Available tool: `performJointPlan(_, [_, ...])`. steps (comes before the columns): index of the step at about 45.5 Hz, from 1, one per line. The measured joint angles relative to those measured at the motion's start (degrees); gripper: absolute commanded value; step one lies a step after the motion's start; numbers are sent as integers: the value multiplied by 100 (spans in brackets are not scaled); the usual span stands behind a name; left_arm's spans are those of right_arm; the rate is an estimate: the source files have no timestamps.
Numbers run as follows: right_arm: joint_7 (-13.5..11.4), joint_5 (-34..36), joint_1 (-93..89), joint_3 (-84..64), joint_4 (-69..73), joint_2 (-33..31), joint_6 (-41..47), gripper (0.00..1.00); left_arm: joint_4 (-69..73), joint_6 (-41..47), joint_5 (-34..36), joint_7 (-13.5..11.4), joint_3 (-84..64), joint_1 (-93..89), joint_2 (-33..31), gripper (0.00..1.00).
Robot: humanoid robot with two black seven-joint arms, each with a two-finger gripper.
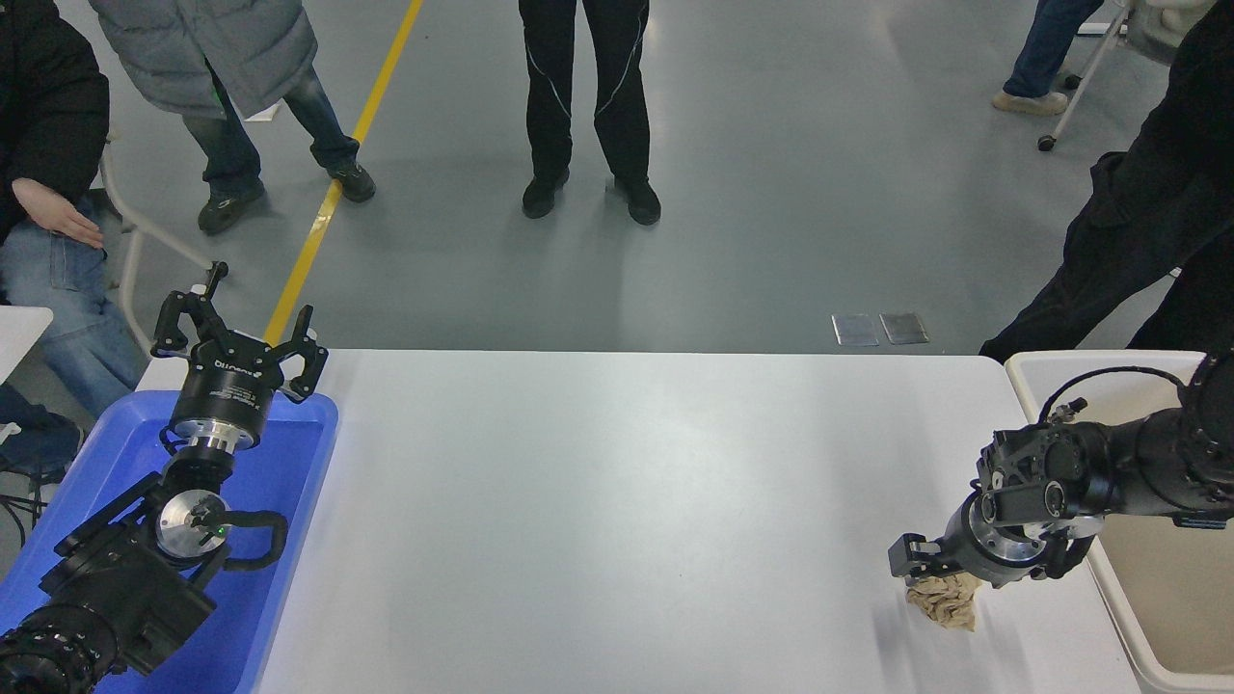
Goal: Pick up paper ball place in dustbin
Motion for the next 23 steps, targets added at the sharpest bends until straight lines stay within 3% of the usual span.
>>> performJointPlan(4, [-2, 7, -33, 23, -29, -3, 0, 68, 0, 0, 0, 0, 0, 0, 0, 98])
performJointPlan(8, [-2, 29, -49, 38, -41, -3, 7, 36, 0, 0, 0, 0, 0, 0, 0, 98])
performJointPlan(11, [-3, 43, -54, 48, -40, -3, 28, 2, 1, 1, 0, 0, 0, 0, 0, 98])
performJointPlan(23, [5, 274, -13, 88, 64, -70, 201, 0, 3, 4, 0, 0, 0, 1, 0, 98])
